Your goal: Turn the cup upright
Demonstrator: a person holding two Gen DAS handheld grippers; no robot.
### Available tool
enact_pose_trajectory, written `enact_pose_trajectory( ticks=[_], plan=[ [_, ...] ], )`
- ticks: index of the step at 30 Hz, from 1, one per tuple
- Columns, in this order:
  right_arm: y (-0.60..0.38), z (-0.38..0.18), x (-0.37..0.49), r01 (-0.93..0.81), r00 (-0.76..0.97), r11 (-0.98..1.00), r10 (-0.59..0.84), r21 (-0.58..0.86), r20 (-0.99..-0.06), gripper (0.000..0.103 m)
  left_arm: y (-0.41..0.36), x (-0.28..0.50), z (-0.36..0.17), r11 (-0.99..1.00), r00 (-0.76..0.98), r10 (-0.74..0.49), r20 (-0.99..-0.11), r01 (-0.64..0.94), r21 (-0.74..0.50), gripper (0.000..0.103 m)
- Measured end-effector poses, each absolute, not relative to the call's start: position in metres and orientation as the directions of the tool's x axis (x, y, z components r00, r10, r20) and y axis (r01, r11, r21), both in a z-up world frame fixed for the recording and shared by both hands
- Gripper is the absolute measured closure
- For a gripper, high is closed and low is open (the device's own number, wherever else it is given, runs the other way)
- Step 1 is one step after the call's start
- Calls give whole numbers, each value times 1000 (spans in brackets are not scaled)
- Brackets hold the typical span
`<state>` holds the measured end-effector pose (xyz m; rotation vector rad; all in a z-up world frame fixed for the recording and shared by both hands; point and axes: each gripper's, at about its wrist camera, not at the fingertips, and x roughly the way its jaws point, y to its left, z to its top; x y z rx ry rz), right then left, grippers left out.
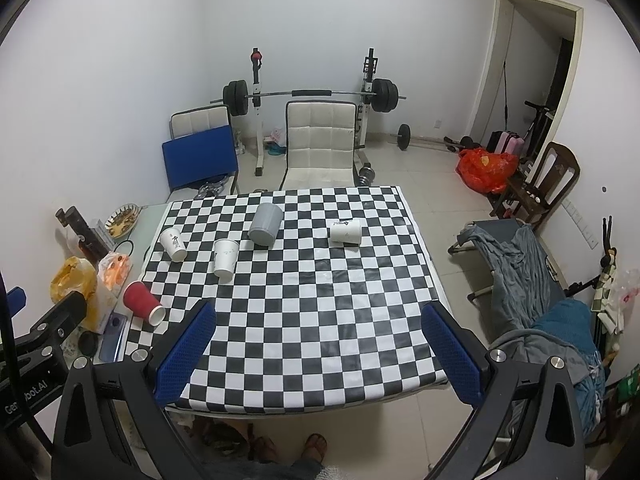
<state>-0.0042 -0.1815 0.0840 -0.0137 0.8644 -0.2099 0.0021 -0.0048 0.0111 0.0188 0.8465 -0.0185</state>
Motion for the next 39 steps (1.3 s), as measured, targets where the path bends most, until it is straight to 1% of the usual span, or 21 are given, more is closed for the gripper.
enact_pose_trajectory(
  ticks=[10, 12, 39],
  plan=[
    [-182, 84, -2, 178, 631, 979, -191, -99, -752, 0, -5, 2, 12, 1000, 665, -8, -747, 24, 11, 0],
    [-182, 85, -1, 177, 631, 979, -190, -98, -752, 0, -9, 5, 21, 1000, 666, -7, -746, 24, 12, 0],
    [-181, 85, -1, 178, 633, 979, -190, -98, -751, 0, -10, 4, 21, 1000, 669, -8, -744, 25, 12, 0]
  ],
)
